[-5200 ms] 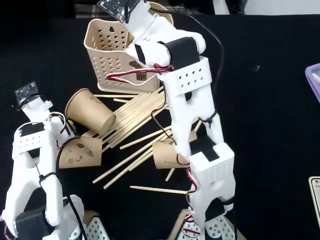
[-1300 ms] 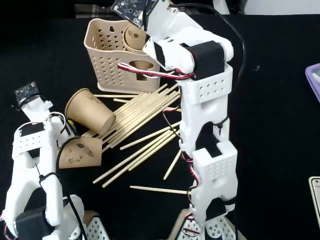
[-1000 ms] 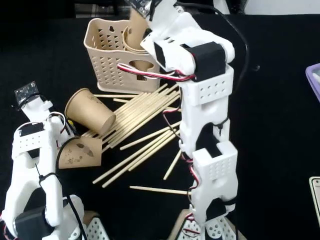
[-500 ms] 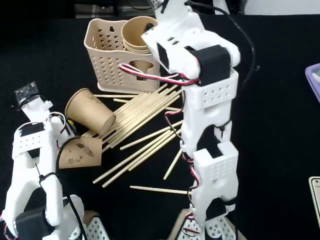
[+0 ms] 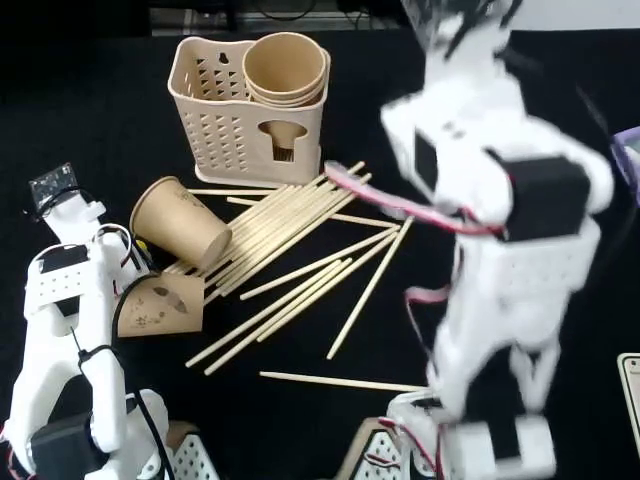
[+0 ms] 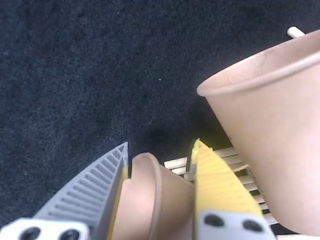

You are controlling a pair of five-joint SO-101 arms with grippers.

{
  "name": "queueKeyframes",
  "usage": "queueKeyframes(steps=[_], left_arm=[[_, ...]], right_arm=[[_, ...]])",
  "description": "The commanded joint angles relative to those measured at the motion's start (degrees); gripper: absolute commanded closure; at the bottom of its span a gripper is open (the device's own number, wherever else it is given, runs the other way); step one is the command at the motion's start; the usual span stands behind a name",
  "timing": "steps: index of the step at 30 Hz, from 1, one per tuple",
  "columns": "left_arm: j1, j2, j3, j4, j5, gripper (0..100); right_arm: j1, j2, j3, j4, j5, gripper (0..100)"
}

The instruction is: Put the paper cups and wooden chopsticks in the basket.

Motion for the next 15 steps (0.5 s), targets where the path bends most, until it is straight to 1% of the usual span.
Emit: queueKeyframes(steps=[1,5,8,10,12,15], left_arm=[[-0.4,-2.0,-5.2,-0.4,-0.4,79],[-0.4,-2.0,-8.5,0.4,-5.0,79],[-0.3,-1.3,-10.9,0.9,-7.6,79],[-0.3,-1.3,-12.3,1.1,-8.1,79],[0.0,-1.6,-14.0,1.3,-8.1,79],[0.2,-1.3,-17.5,1.3,-8.4,79]], right_arm=[[1.5,-13.1,30.7,-9.1,0.2,82.5],[1.9,-21.8,57.6,-25.9,-0.3,82.5],[2.0,-25.3,74.1,-38.2,-0.4,82.5],[1.8,-26.2,82.4,-45.9,-0.5,82.5],[1.7,-26.2,89.0,-53.7,-2.9,82.5],[1.6,-26.2,96.4,-62.1,-5.3,82.5]])
